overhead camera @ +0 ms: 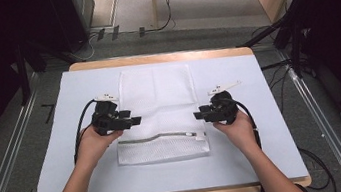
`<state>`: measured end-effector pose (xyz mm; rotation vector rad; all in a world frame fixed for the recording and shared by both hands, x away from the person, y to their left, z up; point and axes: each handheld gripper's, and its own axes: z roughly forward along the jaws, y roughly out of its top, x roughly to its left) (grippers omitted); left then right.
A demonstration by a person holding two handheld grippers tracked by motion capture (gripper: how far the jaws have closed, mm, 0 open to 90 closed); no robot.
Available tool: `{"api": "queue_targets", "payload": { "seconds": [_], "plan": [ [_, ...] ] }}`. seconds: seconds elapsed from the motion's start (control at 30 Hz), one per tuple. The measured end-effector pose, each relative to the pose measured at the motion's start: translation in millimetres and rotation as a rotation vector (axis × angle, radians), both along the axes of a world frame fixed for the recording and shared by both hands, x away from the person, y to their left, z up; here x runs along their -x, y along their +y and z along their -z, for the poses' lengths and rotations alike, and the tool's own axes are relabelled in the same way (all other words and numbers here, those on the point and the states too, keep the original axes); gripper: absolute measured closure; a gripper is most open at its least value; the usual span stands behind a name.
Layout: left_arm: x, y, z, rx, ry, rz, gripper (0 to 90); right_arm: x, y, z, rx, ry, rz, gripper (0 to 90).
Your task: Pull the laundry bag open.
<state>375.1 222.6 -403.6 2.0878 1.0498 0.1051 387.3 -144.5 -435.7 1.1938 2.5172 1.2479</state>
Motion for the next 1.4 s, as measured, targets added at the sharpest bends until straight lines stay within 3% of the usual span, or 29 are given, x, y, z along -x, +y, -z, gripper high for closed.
{"api": "queue_targets", "payload": {
  "seconds": [0.43,0.57,0.83,1.17,1.4],
  "plan": [
    [6.2,-31.8,-3.7,-0.008,-0.007,0.078,41.8,24.8,-1.4,-0.9,0.006,0.006,-0.036,76.4],
    [6.0,-42.3,-1.8,0.004,0.014,0.096,41.7,26.3,-1.7,2.5,0.012,0.017,-0.037,78.0],
    [6.1,-61.4,2.2,-0.010,0.007,0.136,42.1,29.2,0.5,12.4,0.029,0.042,-0.047,82.9],
    [7.0,-84.3,7.7,-0.002,0.022,0.182,47.7,33.6,4.4,21.6,0.067,0.066,-0.067,88.8],
    [9.2,-101.3,14.5,-0.022,0.023,0.223,53.9,31.9,4.5,31.5,0.079,0.080,-0.077,89.8]
  ]
}}
